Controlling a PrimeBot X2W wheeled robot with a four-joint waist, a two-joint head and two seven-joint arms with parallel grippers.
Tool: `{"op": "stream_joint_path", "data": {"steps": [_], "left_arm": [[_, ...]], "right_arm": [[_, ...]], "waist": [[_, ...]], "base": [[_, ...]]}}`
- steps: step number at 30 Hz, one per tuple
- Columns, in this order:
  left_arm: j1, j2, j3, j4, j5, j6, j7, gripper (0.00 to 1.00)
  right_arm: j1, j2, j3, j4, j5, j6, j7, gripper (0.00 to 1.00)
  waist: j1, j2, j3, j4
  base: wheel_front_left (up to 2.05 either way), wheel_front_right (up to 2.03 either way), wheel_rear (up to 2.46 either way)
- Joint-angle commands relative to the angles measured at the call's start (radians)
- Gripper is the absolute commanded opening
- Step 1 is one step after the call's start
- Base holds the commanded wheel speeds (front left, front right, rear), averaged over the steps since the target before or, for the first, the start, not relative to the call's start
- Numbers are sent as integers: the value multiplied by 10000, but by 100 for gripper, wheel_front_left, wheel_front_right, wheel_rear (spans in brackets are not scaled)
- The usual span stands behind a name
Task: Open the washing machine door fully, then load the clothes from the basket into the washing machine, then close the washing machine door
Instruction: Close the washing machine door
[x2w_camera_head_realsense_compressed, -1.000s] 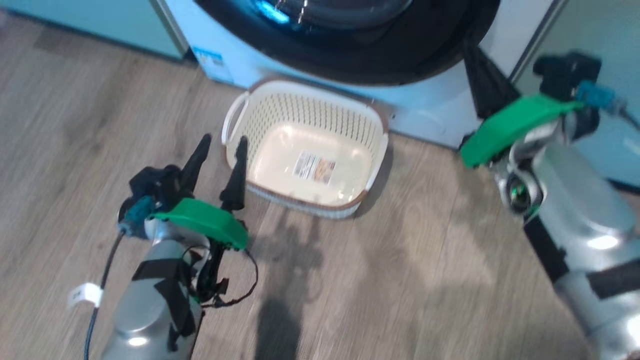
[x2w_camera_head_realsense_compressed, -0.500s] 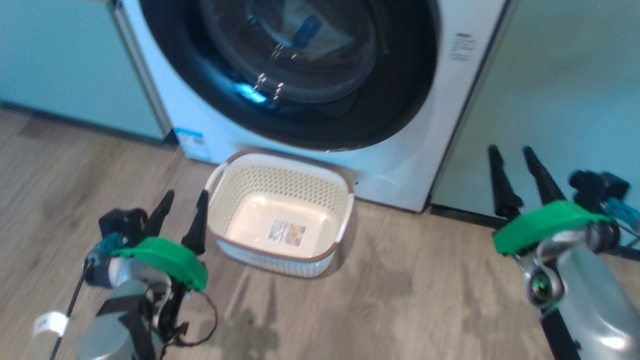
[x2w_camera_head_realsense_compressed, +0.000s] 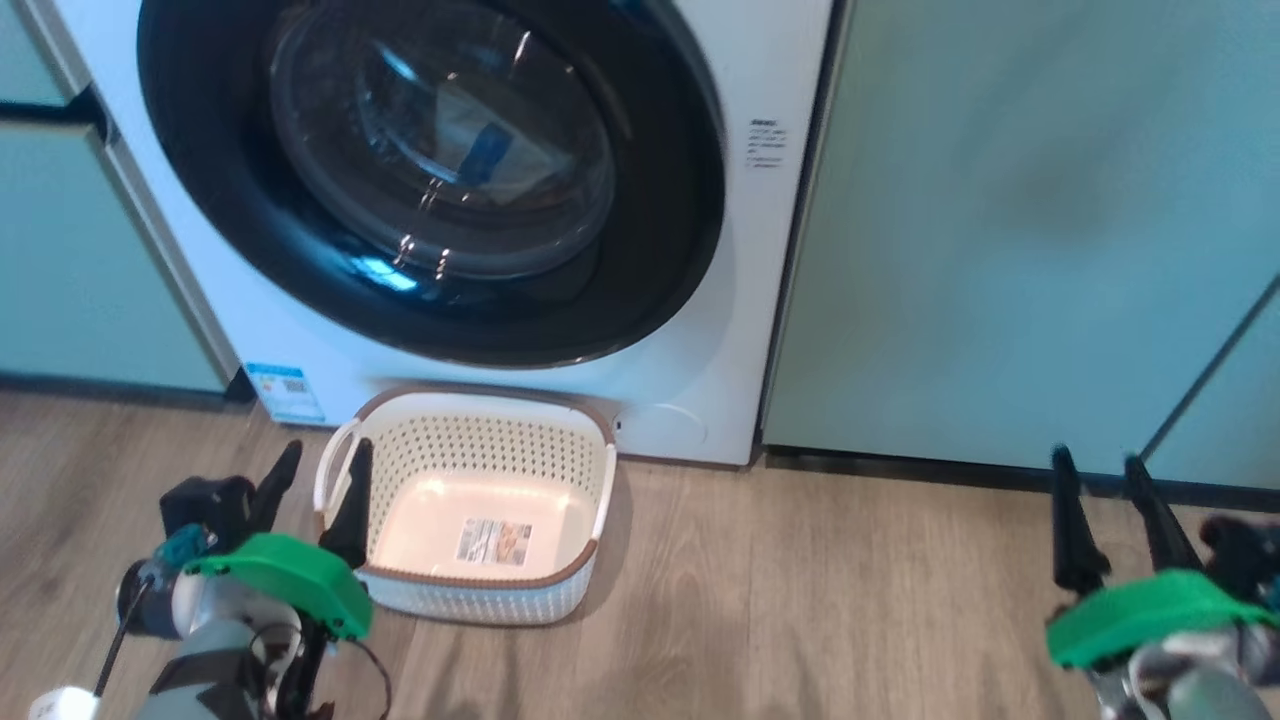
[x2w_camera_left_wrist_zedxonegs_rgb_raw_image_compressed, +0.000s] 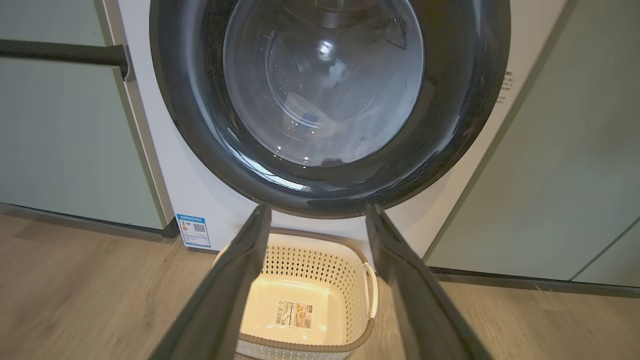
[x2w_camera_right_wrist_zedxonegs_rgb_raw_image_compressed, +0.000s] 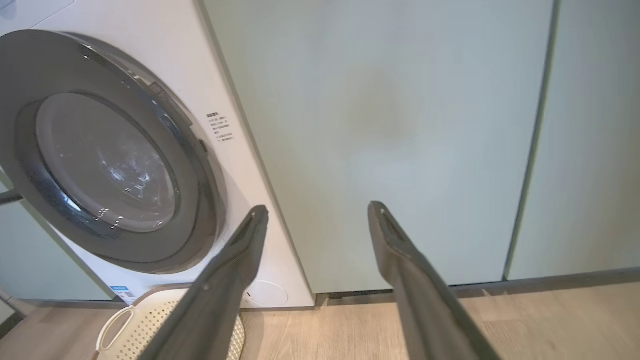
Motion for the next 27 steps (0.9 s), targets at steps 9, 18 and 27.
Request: {"op": "stream_joint_path", "data": {"steps": [9, 18, 27], "left_arm": [[42, 248, 645, -450, 223, -8, -63, 100], [117, 210, 710, -121, 264, -8, -63, 100], [130, 112, 894, 27, 327, -8, -63, 100]], "right_arm": [[1221, -38, -682, -1381, -592, 0, -65, 100], [1905, 42, -1055, -2185, -1064, 0, -65, 100], [2201, 65, -1168, -2218, -1158, 0, -65, 100]], "waist": [[1, -1, -313, -308], [1, -1, -335, -464], [1, -1, -341, -546]], "base": [[0, 0, 0], [0, 0, 0], [0, 0, 0]]}}
